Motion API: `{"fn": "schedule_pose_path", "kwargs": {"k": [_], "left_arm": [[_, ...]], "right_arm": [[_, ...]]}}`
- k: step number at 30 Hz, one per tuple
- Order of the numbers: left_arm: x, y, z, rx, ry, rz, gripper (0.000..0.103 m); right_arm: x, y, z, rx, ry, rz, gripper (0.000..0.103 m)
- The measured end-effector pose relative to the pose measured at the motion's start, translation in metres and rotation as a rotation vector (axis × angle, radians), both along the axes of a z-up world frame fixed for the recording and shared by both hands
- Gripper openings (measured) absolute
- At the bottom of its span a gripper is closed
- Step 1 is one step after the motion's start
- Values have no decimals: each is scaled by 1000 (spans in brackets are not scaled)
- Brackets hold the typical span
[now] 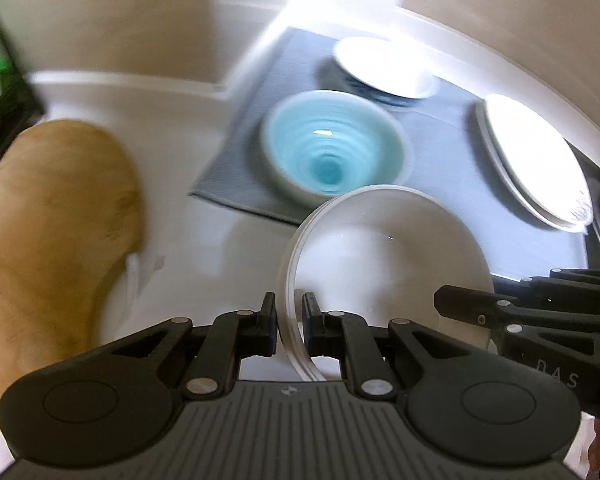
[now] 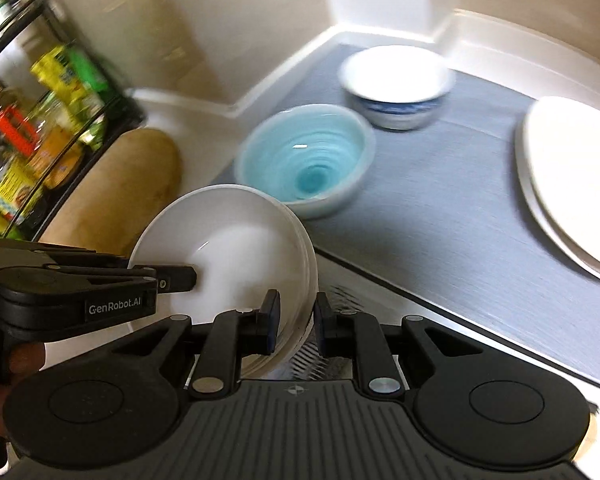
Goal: Organize plates and bowls
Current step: 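Lift the white bowls with both grippers and carry them onto the gray mat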
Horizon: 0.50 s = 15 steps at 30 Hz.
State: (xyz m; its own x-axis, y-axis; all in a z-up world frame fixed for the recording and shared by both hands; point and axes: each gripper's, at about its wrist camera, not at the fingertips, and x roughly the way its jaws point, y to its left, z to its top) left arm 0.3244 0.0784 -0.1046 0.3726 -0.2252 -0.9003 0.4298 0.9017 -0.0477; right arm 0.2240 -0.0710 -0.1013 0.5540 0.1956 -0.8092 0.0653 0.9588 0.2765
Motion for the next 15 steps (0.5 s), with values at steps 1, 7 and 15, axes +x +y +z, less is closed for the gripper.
{"fn": "schedule_pose_path", "kwargs": {"k": [1, 7, 15], "left_arm": [[-1, -8, -1, 0, 0, -20, 13], [-8, -55, -10, -3, 8, -143, 13], [-8, -95, -28, 1, 41, -211, 13]], "right_arm": [[-6, -7, 0, -2, 2, -19, 19], [-33, -44, -4, -19, 19, -145, 19], [-50, -73, -15, -34, 43, -236, 19]]}}
